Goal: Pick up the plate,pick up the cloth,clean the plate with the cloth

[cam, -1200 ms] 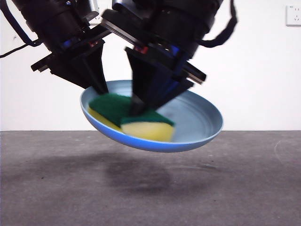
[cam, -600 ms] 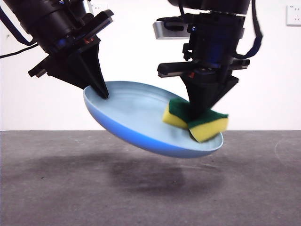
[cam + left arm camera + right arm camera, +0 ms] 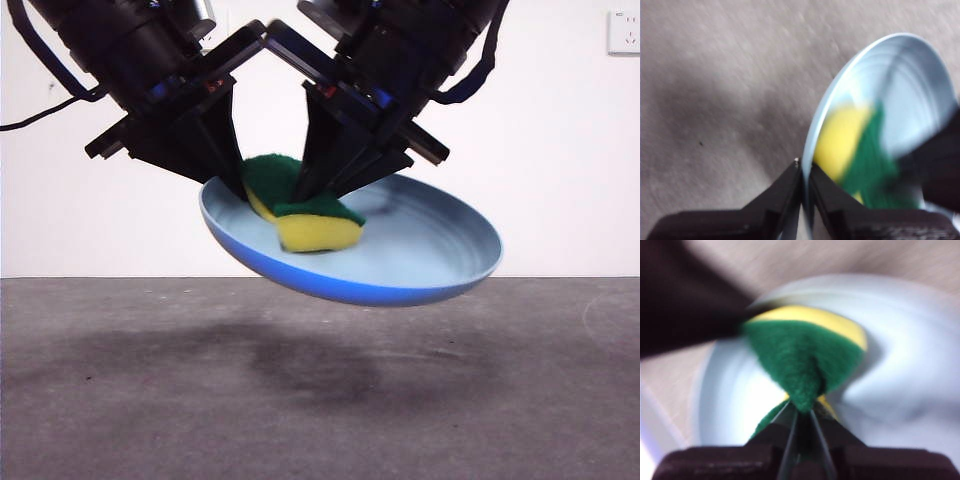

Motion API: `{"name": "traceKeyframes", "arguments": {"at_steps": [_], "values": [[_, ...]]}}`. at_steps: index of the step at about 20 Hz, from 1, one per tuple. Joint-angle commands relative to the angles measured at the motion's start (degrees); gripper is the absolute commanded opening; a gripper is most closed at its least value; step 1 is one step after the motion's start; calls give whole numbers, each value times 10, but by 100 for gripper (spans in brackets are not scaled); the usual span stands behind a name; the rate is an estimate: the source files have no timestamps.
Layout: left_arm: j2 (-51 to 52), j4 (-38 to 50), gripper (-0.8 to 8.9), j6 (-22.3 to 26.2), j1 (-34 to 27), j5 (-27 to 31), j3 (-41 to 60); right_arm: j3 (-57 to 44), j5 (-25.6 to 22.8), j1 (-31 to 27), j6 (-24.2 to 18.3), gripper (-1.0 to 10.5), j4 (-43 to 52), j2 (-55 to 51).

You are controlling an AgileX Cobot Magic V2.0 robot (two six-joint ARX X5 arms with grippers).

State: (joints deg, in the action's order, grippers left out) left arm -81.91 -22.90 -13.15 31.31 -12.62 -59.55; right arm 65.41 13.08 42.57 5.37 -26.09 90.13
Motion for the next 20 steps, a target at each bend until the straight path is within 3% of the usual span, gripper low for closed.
{"name": "traceKeyframes", "arguments": {"at_steps": [1, 3, 6, 8, 10, 14, 16, 18, 20], "values": [[3, 38, -8, -23, 1, -10, -5, -6, 0, 7, -15, -13, -72, 11], [3, 38, -8, -30, -7, -13, -5, -6, -44, 7, -34, -13, -135, 11], [3, 16, -8, -30, -13, -46, -5, -6, -224, 3, -39, -13, -185, 6], [3, -2, -8, -29, -13, -71, -5, -6, -341, -4, -40, -12, -168, 2], [3, -8, -8, -27, -12, -89, -5, -6, -391, -6, -40, -12, -122, 2], [4, -7, -8, -28, -6, -120, -5, -6, -362, -12, -40, -12, -23, 2], [4, -8, -8, -19, -1, -115, -5, -6, -313, -12, -39, -12, 27, 2], [4, -9, -8, -3, 1, -104, -5, -6, -218, -12, -35, -12, 80, 2], [3, -26, -8, 27, 2, -30, -5, -5, -127, -12, -33, -12, 90, -2]]}}
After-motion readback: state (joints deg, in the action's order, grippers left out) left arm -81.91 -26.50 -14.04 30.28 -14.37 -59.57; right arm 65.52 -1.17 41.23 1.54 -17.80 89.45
